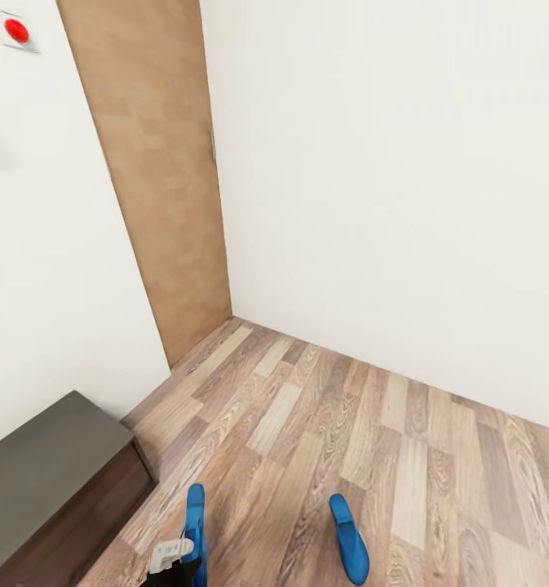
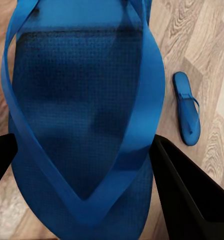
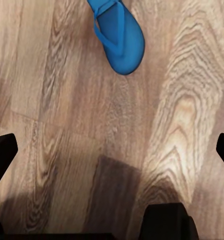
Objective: In the bedroom, move the book from the bed onto either nightstand, and place the two sandals side by side next to the bed.
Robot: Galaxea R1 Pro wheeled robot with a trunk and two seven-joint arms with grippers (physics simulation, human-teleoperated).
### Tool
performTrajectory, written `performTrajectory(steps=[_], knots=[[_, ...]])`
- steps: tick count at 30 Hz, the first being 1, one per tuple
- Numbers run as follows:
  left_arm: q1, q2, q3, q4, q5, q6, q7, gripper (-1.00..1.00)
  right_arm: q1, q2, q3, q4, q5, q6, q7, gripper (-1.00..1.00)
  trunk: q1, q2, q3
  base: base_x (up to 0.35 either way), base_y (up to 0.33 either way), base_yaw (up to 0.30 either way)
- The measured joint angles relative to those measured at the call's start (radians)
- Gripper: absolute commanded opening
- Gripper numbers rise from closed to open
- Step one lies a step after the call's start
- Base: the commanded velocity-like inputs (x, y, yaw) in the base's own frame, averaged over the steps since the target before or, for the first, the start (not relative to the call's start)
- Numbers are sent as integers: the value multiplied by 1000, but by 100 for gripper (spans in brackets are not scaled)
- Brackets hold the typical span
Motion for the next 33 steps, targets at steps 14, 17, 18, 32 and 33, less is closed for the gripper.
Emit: performTrajectory(steps=[14,17,18,32,33], knots=[[0,0,0,0,0,0,0,-100,0,0,0,-1,0,0,0,100,0,0,-7,99,-51,117],[0,0,0,0,0,0,0,-100,0,0,0,-1,0,0,0,100,0,0,-7,30,-18,1],[0,0,0,0,0,0,0,-100,0,0,0,-1,0,0,0,100,0,0,-7,64,-8,1],[0,0,0,0,0,0,0,-100,0,0,0,-1,0,0,0,100,0,0,-7,115,-1,28],[0,0,0,0,0,0,0,-100,0,0,0,-1,0,0,0,100,0,0,-7,4,0,216]])
